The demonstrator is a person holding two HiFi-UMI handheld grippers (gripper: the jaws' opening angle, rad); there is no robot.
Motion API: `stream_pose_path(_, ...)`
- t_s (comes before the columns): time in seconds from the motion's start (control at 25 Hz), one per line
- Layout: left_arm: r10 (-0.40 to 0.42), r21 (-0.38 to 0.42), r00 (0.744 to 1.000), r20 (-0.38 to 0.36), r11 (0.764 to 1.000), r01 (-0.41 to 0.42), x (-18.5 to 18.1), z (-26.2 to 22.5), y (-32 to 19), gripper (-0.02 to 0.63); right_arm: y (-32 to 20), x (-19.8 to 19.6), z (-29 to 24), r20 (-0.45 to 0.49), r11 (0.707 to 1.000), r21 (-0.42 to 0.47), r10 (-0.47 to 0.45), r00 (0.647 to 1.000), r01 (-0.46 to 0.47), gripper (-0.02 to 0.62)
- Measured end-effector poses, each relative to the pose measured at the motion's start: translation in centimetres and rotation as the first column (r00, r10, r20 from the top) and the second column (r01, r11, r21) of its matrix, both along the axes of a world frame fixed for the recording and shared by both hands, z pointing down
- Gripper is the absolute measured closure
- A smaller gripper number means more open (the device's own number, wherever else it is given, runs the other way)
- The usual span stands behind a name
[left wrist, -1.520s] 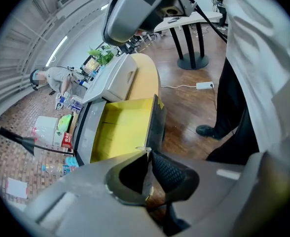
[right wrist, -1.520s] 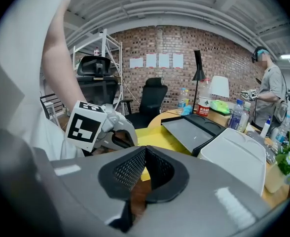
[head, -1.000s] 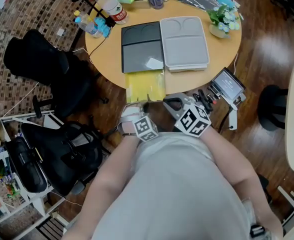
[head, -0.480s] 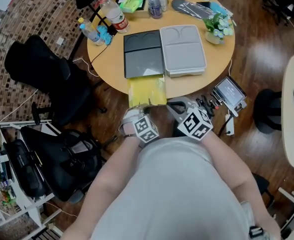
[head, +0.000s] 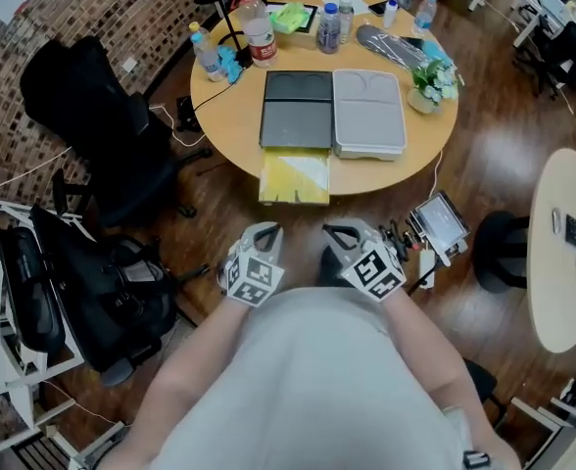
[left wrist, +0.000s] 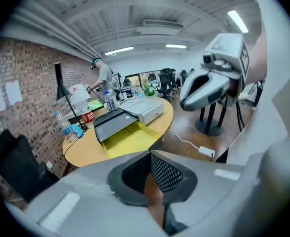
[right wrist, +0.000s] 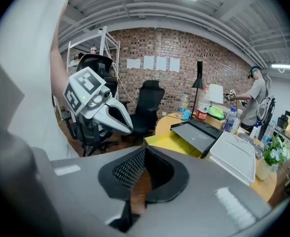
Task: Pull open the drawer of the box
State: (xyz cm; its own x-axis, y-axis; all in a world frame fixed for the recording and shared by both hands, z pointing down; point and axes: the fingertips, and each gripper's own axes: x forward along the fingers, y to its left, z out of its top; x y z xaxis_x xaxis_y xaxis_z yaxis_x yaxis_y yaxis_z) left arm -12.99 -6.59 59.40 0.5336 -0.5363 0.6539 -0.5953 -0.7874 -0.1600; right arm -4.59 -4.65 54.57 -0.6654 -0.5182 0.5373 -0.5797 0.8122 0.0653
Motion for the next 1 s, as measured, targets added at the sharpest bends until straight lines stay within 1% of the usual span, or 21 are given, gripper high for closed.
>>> stream_pose_path(0.12, -0.028, -0.024, 0.990, -0.138, 0.999, 0.025, -0.3, -2.8, 1.7, 0.600, 1.9, -1.2, -1.1, 0.016, 1.000, 0.007, -0.010, 1.000, 0.010, 0.592)
stream_pose_path(0.24, -0.030, -0.024, 0.967, -0.254, 0.999, 0.025, -0.2, -5.4, 2.6, 0.601, 3.3, -2.3, -2.6, 0.023, 0.999, 0.027, -0.018, 1.000, 0.017, 0.592)
stream_pose_path(0.36, -0.015, -0.032, 0.940, -0.342, 0.999, 0.004, -0.5, -6.9, 3.9, 0.601, 4.8, -3.6, -4.1, 0.030, 0.998, 0.049, -0.032, 0.999, 0.030, 0.592)
stream_pose_path(0.48, -0.007, -0.049, 0.911, -0.412, 0.999, -0.015, -1.0, -7.8, 5.5, 0.601, 6.4, -4.4, -5.0, 0.008, 0.996, 0.081, -0.026, 1.000, 0.025, 0.592)
stream_pose_path(0.6, -0.013, -0.057, 0.898, -0.441, 0.998, -0.014, -2.0, -8.1, 7.0, 0.601, 7.5, -5.1, -5.4, -0.024, 0.995, 0.096, -0.018, 1.000, 0.021, 0.592)
stream_pose_path(0.72, -0.030, -0.060, 0.888, -0.460, 0.998, 0.002, -2.7, -8.2, 8.1, 0.601, 8.2, -5.8, -6.1, -0.006, 0.993, 0.116, -0.016, 1.000, 0.017, 0.593)
stream_pose_path(0.88, -0.043, -0.062, 0.880, -0.473, 0.998, 0.016, -3.5, -8.0, 9.4, 0.601, 9.6, -6.4, -6.4, -0.053, 0.991, 0.132, -0.013, 0.998, 0.020, 0.594)
stream_pose_path(1.0, -0.053, -0.049, 0.876, -0.479, 0.998, 0.034, -5.0, -8.2, 9.7, 0.601, 10.1, -7.9, -6.9, -0.030, 0.987, 0.154, -0.030, 0.999, 0.034, 0.593)
